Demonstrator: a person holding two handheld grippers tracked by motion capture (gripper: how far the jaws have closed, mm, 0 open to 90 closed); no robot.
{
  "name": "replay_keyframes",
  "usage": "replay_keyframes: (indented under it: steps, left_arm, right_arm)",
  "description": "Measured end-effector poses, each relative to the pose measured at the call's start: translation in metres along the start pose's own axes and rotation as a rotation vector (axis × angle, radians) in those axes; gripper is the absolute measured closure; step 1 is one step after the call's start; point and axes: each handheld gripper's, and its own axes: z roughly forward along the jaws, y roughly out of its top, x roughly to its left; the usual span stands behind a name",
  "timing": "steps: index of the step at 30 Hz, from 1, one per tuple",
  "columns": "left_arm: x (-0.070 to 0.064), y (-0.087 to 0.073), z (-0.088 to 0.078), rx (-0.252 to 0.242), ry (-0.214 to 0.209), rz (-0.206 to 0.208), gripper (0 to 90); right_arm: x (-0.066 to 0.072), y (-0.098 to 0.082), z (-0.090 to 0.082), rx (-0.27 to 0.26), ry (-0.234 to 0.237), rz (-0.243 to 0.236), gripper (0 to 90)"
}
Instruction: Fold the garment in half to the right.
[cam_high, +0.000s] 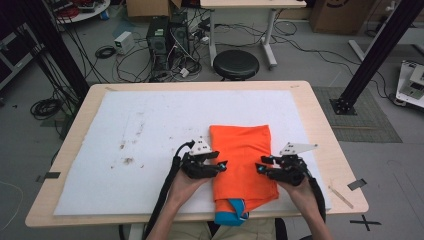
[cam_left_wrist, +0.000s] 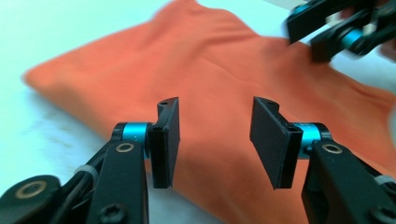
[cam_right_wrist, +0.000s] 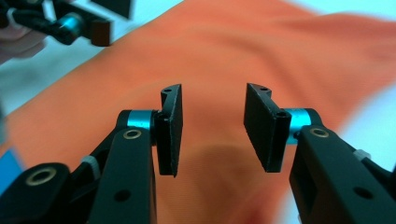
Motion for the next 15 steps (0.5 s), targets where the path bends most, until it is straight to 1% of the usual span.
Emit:
replay_keyframes:
  steps: [1,2,3,4,5,6,7,8,10,11,12,13,14,15]
  left_arm:
    - [-0.002,-0.002,0.001,0.002,-0.002,0.001,51.8]
    - [-0.004,-0.005,0.001,0.008,-0.008,-0.001,51.8]
    - [-0.005,-0.008,0.002,0.011,-0.012,0.004,51.5]
    - [-0.006,-0.011,0.003,0.008,-0.01,0.005,50.5]
    - [-0.006,-0.013,0.003,0.008,-0.012,0.003,50.4]
    - [-0.006,-0.015,0.002,0.008,-0.015,0.008,50.4]
    - [-0.006,-0.016,0.002,0.001,-0.02,0.002,50.4]
    - [-0.005,-0.017,0.001,0.005,-0.024,0.002,50.4]
    - [-0.004,-0.02,0.001,0.035,-0.037,-0.006,50.4]
    - [-0.004,-0.023,0.002,0.043,-0.038,-0.004,50.3]
    - [-0.005,-0.025,0.001,0.039,-0.039,-0.006,50.1]
    - [-0.005,-0.026,-0.001,0.026,-0.043,-0.012,49.8]
    - [-0.005,-0.026,-0.003,0.014,-0.042,-0.014,49.7]
    - [-0.006,-0.025,-0.006,-0.002,-0.037,-0.014,49.4]
  right_arm:
    - [0.004,-0.004,0.006,0.019,0.012,-0.005,60.0]
    - [0.004,-0.007,0.009,0.032,0.011,-0.001,60.9]
    - [0.003,-0.011,0.012,0.052,-0.002,0.014,63.0]
    - [0.0,-0.016,0.013,0.063,-0.006,0.03,66.0]
    - [-0.005,-0.021,0.012,0.059,0.008,0.055,68.9]
    - [-0.009,-0.026,0.009,0.044,0.017,0.076,72.6]
    - [-0.012,-0.029,0.005,0.035,0.01,0.083,76.4]
    - [-0.014,-0.032,0.001,0.028,0.005,0.088,78.2]
    - [-0.017,-0.035,-0.007,0.027,-0.02,0.08,79.0]
    - [-0.018,-0.037,-0.01,0.038,-0.026,0.078,79.0]
    - [-0.019,-0.04,-0.013,0.039,-0.028,0.07,79.0]
    - [-0.02,-0.042,-0.016,0.041,-0.031,0.077,78.9]
    - [-0.02,-0.043,-0.018,0.04,-0.04,0.071,78.4]
    - [-0.02,-0.043,-0.021,0.047,-0.055,0.076,75.2]
